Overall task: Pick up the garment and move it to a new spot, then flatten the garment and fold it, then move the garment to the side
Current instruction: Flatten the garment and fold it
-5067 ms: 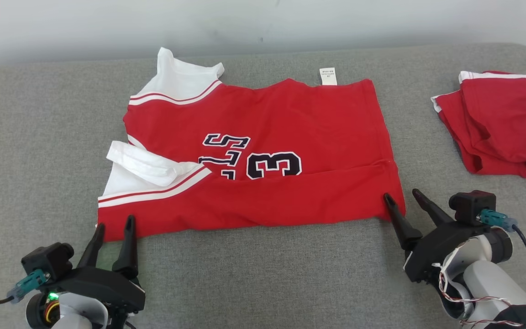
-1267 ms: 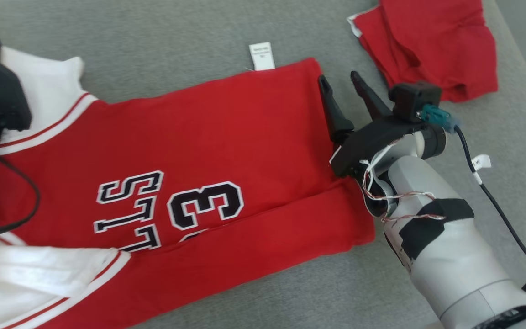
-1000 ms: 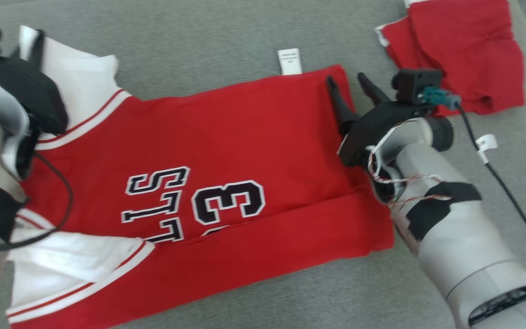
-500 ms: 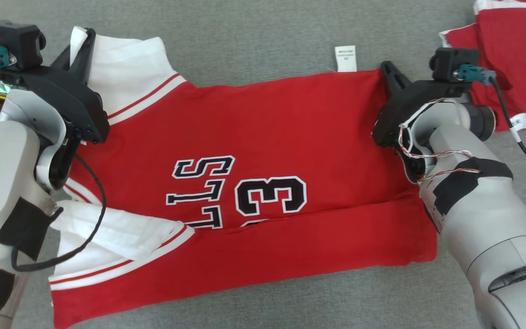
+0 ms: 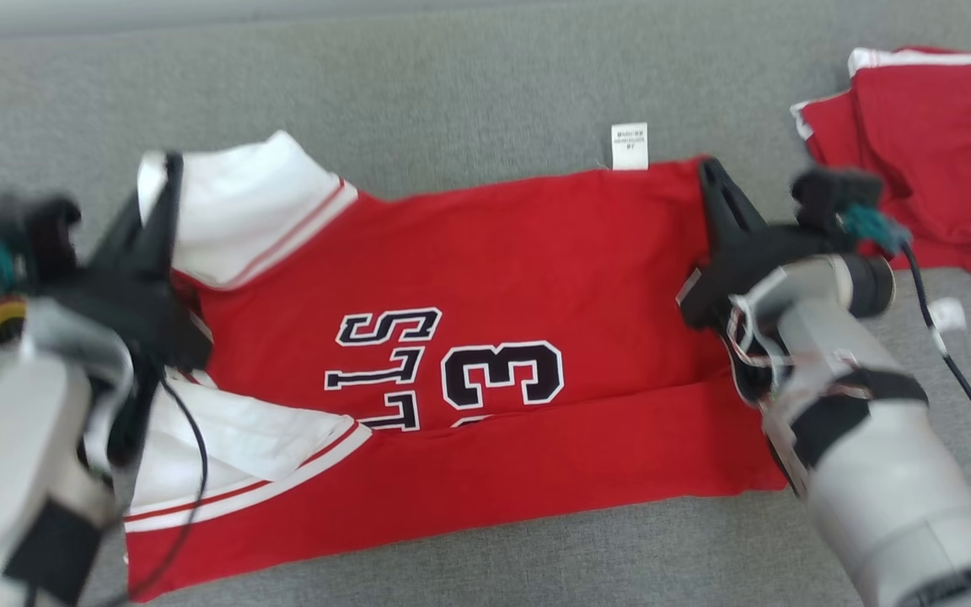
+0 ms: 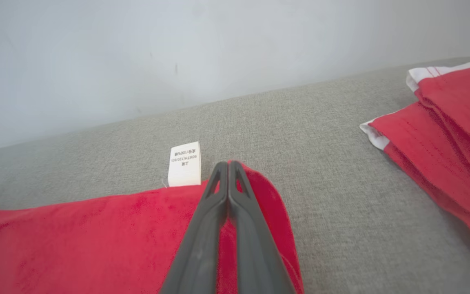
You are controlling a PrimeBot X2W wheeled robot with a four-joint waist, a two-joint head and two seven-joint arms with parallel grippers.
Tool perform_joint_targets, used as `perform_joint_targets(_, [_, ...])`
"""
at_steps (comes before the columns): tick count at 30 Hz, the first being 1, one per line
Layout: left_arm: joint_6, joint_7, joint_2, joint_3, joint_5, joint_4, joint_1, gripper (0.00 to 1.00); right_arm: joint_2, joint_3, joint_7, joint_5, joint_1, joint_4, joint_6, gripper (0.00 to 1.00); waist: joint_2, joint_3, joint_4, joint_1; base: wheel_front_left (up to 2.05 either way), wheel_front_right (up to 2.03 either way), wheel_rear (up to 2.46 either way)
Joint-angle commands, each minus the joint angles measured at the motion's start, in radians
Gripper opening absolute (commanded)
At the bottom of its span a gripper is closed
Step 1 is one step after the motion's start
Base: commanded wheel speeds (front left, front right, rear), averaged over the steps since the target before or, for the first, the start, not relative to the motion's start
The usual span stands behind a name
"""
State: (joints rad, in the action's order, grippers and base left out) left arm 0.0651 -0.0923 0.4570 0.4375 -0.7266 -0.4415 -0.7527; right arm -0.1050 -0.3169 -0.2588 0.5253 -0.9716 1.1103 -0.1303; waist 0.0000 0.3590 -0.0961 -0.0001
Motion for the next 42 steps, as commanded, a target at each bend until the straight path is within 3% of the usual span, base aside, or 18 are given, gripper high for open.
perform_joint_targets(1, [0.001, -0.017, 0.007, -0.002, -0.002, 0.025, 0.034, 0.0, -0.008, -0.006, -0.006, 0.02, 0.032, -0.026, -0.001, 0.0, 0.0, -0.024, 0.008, 0.0001, 0.0, 0.0, 0.0])
perform_joint_targets(12, [-0.05, -0.14, 0.038, -0.013, 0.017, 0.249, 0.325, 0.0, -0.138, -0.022, -0.005, 0.154, 0.376, -0.379, -0.001, 0.0, 0.0, -0.073, 0.046, 0.0001, 0.0, 0.0, 0.0])
perform_joint_targets(18, [-0.084, -0.162, 0.036, -0.013, 0.04, 0.262, 0.436, 0.0, -0.167, -0.008, -0.004, 0.205, 0.506, -0.468, -0.001, 0.0, 0.0, -0.099, 0.054, 0.0001, 0.0, 0.0, 0.0])
perform_joint_targets(26, [-0.086, -0.171, 0.0, 0.016, 0.095, 0.187, 0.479, 0.0, -0.19, 0.031, 0.035, 0.237, 0.634, -0.579, -0.001, 0.0, 0.0, -0.111, 0.074, 0.0001, 0.0, 0.0, 0.0])
perform_joint_targets(35, [-0.092, -0.173, -0.045, -0.029, 0.146, 0.122, 0.508, 0.0, -0.162, 0.126, 0.137, 0.204, 0.773, -0.725, -0.001, 0.0, 0.0, -0.133, 0.078, 0.0001, 0.0, 0.0, 0.0])
perform_joint_targets(36, [-0.1, -0.173, -0.055, -0.038, 0.155, 0.117, 0.512, 0.98, -0.158, 0.135, 0.144, 0.19, 0.778, -0.73, -0.001, 0.55, 0.0, -0.137, 0.079, 0.0001, 0.0, 0.0, 0.0])
perform_joint_targets(37, [-0.094, -0.173, -0.063, -0.044, 0.155, 0.116, 0.519, 1.0, -0.152, 0.143, 0.15, 0.178, 0.78, -0.736, -0.001, 1.0, 0.0, -0.14, 0.08, 0.0001, 0.0, 0.0, 0.0])
perform_joint_targets(42, [-0.095, -0.173, -0.11, -0.151, 0.17, 0.203, 0.553, 1.0, -0.129, 0.193, 0.161, 0.128, 0.792, -0.789, -0.001, 1.0, 0.0, -0.153, 0.1, 0.0001, 0.0, 0.0, 0.0])
